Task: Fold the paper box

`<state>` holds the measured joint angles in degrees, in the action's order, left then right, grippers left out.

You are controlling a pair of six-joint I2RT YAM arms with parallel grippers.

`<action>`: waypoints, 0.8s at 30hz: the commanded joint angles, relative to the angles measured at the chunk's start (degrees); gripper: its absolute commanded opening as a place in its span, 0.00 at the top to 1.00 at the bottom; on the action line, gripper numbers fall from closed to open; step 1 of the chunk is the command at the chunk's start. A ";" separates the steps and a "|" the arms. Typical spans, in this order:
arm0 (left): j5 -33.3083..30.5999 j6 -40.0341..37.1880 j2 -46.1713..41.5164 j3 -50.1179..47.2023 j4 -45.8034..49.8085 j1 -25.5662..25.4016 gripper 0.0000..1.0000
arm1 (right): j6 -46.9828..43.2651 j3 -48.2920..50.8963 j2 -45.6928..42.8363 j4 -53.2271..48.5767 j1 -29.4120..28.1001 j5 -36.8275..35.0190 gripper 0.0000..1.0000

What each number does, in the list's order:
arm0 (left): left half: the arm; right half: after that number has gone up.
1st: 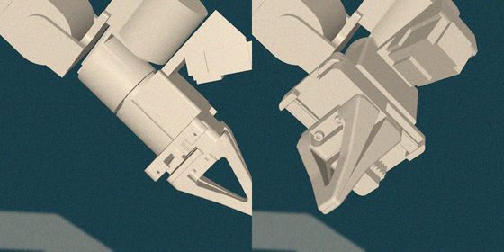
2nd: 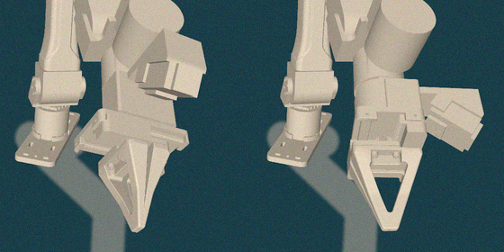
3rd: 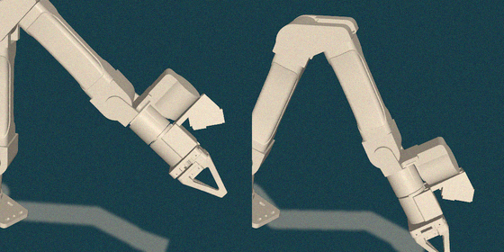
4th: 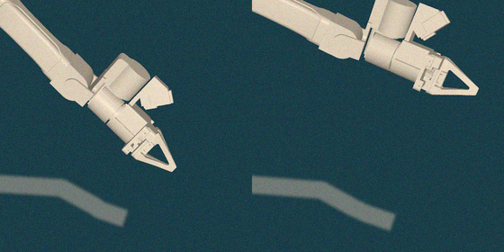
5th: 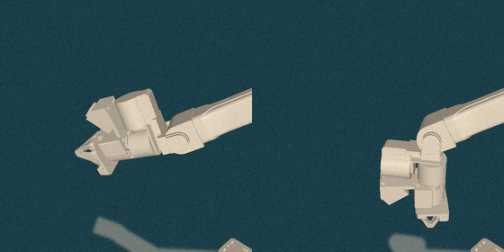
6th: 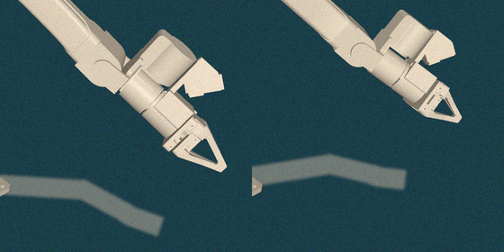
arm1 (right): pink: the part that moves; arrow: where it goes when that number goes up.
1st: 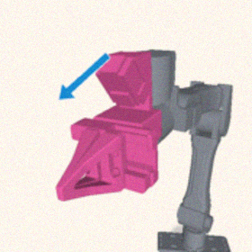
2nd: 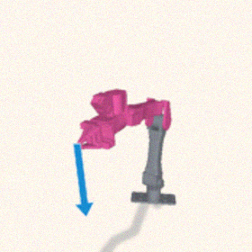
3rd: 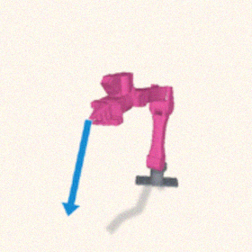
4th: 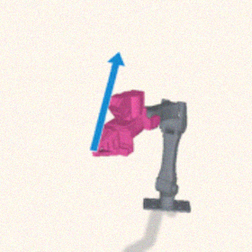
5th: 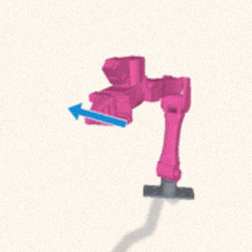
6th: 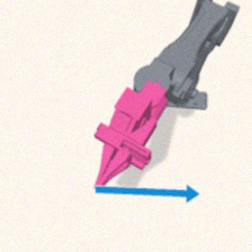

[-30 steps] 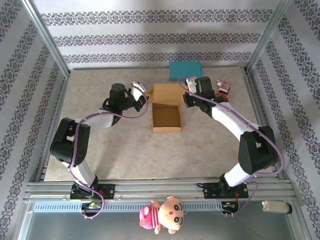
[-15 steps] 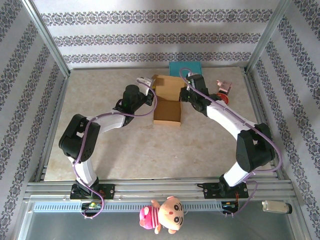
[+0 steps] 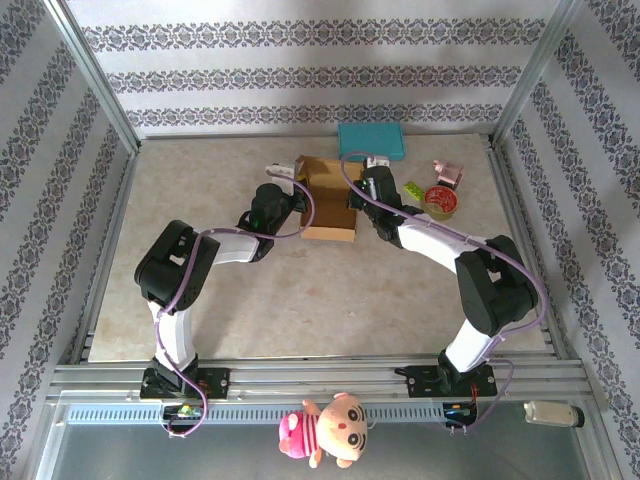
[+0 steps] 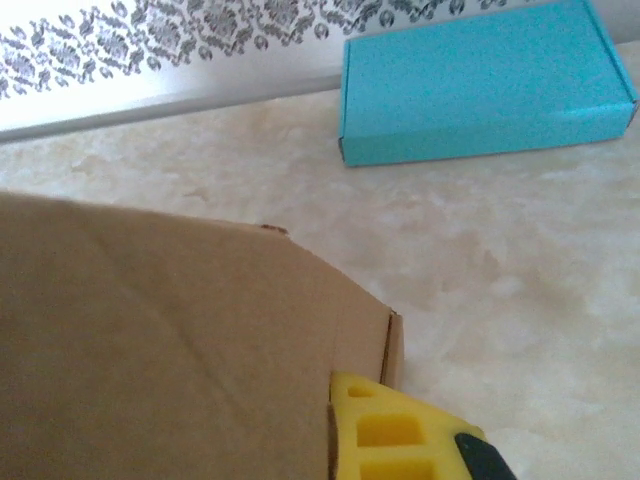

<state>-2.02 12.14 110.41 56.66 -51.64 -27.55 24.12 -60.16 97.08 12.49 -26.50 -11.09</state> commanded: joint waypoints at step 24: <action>7.92 15.87 4.11 0.42 6.50 -2.42 1.00 | -2.28 4.67 0.83 8.99 -4.26 -0.30 1.00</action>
<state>-1.54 25.78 112.64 59.05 -51.33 -27.79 22.57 -56.53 97.36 19.16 -28.38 -15.84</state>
